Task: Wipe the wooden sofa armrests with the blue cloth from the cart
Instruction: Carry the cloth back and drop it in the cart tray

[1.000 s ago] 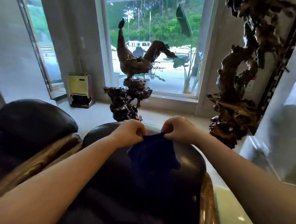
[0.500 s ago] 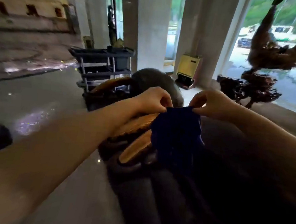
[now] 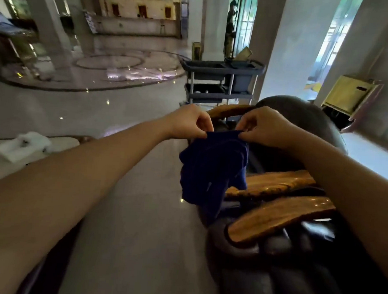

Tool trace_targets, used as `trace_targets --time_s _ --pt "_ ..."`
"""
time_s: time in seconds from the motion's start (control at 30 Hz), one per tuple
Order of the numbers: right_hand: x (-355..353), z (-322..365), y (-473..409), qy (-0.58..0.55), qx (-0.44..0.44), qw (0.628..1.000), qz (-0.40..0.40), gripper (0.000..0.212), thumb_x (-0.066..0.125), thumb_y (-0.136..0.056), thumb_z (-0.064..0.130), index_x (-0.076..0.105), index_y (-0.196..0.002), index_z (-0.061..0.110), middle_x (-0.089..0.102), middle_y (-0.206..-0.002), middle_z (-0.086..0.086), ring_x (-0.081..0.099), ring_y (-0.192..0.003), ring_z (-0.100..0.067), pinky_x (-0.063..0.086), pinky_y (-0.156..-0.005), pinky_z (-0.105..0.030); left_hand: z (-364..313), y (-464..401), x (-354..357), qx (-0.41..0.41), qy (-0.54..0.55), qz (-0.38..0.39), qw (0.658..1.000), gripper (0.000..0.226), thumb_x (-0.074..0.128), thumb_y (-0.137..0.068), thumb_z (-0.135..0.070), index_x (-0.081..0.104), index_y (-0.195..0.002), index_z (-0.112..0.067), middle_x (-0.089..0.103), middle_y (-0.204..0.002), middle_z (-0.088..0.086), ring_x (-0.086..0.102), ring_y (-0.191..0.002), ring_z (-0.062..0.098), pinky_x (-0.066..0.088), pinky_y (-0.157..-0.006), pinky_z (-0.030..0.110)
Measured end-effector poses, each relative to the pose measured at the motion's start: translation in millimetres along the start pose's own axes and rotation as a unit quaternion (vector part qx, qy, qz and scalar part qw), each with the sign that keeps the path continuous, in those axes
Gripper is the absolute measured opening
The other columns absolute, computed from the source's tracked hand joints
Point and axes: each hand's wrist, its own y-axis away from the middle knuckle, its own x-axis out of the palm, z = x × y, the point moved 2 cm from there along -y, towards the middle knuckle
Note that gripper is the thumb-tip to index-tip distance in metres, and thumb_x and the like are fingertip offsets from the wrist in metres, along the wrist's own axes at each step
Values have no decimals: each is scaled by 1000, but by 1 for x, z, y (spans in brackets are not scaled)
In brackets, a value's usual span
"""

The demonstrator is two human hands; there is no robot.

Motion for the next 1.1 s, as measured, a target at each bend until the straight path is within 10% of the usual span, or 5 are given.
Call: trace_targets --time_s 0.23,0.47,0.83,1.1 --pt "40 -3 -128 -15 -73 996 47 12 69 -73 13 67 -72 25 71 -85 -1 63 -76 -11 49 -73 -20 91 -35 -38 -72 -5 -54 996 17 65 -78 -8 69 -92 -15 68 -93 4 64 -86 15 54 -80 28" --pt "57 -15 -254 -54 -131 989 51 12 70 -71 11 68 -73 23 58 -60 19 54 -54 16 36 -50 3 167 -95 -82 -137 30 -118 983 19 67 -77 -4 69 -95 -10 69 -87 2 65 -79 11 52 -72 18" --pt "119 -34 -467 -48 -135 987 74 10 67 -73 10 72 -80 15 62 -66 10 61 -70 -12 48 -69 -21 332 -210 -150 -162 72 -129 976 19 67 -76 -6 68 -79 -24 68 -78 -8 65 -69 1 48 -55 6" --pt "155 -40 -625 -68 -87 992 58 11 67 -76 10 72 -86 10 68 -79 -1 64 -76 -14 52 -75 -24 458 -315 -229 -134 84 -83 984 24 66 -76 0 66 -73 -24 67 -75 -4 65 -72 9 54 -69 20"
